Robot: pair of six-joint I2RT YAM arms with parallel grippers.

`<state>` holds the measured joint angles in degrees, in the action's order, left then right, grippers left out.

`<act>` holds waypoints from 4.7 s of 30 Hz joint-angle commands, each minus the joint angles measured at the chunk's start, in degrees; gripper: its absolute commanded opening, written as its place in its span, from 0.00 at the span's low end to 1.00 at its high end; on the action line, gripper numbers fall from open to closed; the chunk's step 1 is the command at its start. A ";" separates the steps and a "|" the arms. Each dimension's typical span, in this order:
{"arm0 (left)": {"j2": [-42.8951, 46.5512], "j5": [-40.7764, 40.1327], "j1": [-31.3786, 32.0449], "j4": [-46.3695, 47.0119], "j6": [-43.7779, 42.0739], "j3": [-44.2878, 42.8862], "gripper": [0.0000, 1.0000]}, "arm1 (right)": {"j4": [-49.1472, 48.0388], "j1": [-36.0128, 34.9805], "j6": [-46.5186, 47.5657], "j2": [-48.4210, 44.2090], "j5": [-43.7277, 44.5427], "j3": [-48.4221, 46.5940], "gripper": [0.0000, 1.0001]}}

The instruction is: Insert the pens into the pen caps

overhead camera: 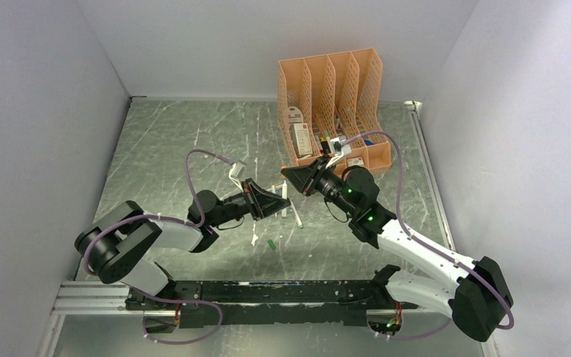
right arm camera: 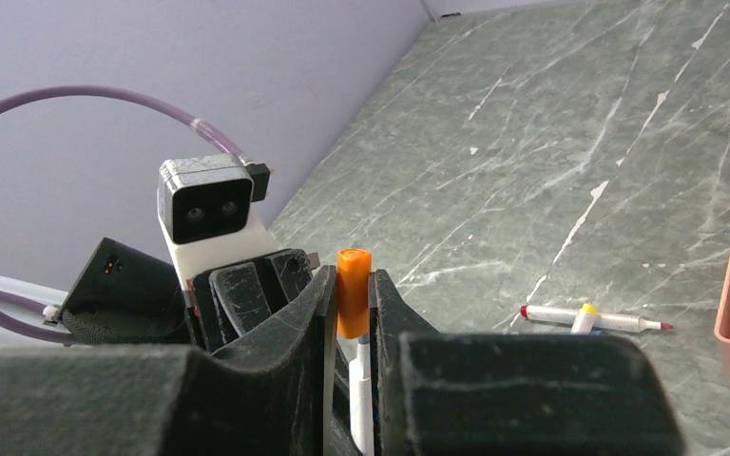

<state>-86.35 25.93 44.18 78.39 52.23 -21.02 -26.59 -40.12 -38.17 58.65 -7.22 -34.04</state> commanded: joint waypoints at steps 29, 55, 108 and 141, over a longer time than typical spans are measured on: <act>3.49 -7.04 0.33 -9.41 -7.16 -7.60 0.07 | 0.33 -0.01 5.46 -3.32 -1.64 3.88 0.08; 7.03 18.74 -0.61 -29.26 -29.54 -17.77 0.07 | 15.72 8.44 9.69 -9.96 -10.57 -11.08 0.60; 1.83 27.57 -2.32 -17.80 -20.05 -22.26 0.07 | -0.54 18.32 4.67 -8.96 -38.45 -3.46 0.48; -0.28 26.99 -1.91 -12.41 -16.70 -20.43 0.07 | -10.22 18.33 -1.19 -7.20 -38.17 -0.71 0.46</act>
<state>-86.50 53.69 42.09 63.02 35.09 -41.52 -34.50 -21.82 -38.98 51.20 -44.31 -35.53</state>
